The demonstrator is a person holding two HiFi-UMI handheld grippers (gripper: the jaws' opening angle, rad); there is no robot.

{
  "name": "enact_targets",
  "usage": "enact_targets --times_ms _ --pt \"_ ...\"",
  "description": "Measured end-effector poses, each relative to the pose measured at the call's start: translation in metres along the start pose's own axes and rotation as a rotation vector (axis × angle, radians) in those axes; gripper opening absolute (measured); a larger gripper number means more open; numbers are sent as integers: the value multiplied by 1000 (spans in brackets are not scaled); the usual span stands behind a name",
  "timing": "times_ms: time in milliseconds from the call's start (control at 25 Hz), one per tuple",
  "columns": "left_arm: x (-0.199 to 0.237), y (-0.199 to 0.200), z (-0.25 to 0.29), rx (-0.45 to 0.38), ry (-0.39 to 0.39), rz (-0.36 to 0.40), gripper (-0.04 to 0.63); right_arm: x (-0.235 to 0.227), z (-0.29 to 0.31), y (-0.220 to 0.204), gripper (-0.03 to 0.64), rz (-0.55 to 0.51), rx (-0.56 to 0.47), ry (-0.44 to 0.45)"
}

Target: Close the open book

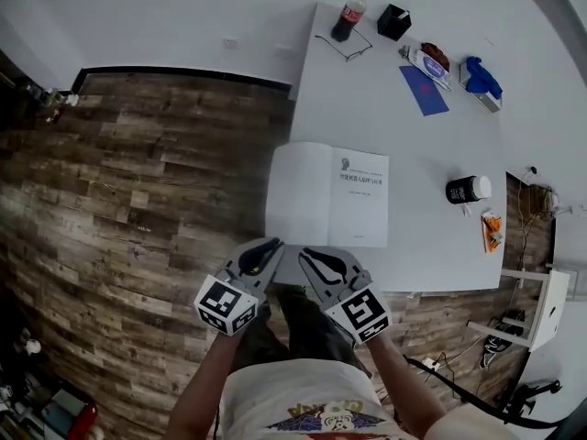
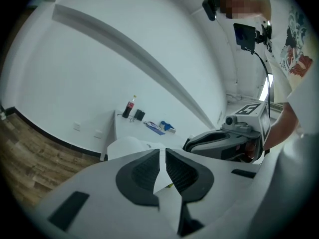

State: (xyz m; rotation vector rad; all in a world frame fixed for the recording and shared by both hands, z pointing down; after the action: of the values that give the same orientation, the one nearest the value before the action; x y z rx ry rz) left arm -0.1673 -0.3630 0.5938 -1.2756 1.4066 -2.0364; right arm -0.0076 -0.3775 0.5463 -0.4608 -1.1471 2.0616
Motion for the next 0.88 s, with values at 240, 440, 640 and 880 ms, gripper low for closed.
enact_targets --times_ms 240,440,640,880 --pt "26 -33 -3 13 32 -84 24 2 17 -16 21 13 48 -7" --pt "47 -65 1 24 60 -186 117 5 25 -27 21 12 74 -9" --pt "60 -85 5 -32 43 -290 159 3 31 -35 22 18 99 -15" --pt "76 -106 3 -112 51 -458 242 5 35 -40 23 26 118 -17"
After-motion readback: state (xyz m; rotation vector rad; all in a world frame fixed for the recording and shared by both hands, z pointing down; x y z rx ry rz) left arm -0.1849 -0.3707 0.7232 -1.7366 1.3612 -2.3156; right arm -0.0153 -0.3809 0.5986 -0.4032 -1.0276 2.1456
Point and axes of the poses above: the fingertips, and each gripper's own axes: z forward along the fingers, x to its left, y out of its top, the point moved 9 cm from there along -z, backward along the fingers, and after that the axes turned 13 degrees about -y, right-handed, at the moved point
